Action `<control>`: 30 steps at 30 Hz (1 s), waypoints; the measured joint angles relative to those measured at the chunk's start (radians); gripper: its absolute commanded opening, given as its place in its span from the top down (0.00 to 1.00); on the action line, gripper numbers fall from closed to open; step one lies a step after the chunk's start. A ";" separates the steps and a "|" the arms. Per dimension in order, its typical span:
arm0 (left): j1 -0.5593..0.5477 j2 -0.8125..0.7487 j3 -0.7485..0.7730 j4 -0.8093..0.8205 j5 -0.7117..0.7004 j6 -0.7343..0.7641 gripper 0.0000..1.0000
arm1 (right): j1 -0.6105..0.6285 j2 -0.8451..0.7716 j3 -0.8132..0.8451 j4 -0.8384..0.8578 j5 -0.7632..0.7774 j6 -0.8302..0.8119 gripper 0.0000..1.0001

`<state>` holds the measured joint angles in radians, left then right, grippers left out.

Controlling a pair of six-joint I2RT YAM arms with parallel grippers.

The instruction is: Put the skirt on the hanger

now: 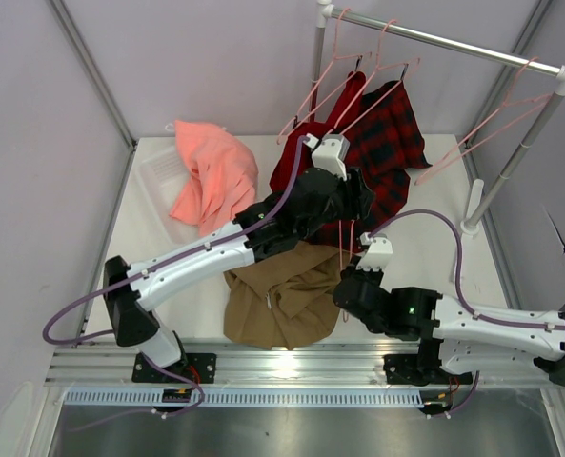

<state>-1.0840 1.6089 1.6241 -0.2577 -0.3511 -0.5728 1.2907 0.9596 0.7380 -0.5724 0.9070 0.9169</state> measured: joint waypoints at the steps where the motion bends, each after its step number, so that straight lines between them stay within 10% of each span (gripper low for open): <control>1: 0.000 0.011 0.004 0.003 -0.005 -0.003 0.44 | 0.002 0.000 0.004 0.000 0.002 0.001 1.00; 10: 0.001 0.067 0.016 0.000 -0.018 0.024 1.00 | 0.012 0.003 0.027 -0.020 0.013 0.008 0.98; 16: 0.042 0.067 0.021 -0.007 0.076 0.031 1.00 | 0.013 -0.024 0.073 -0.030 -0.021 -0.018 0.28; 30: 0.056 -0.082 -0.005 -0.189 0.232 0.233 1.00 | 0.013 -0.459 0.188 -0.185 -0.089 -0.154 0.23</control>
<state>-1.0275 1.5265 1.6196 -0.4469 -0.1188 -0.3397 1.3041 0.5011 0.9260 -0.7574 0.8185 0.7624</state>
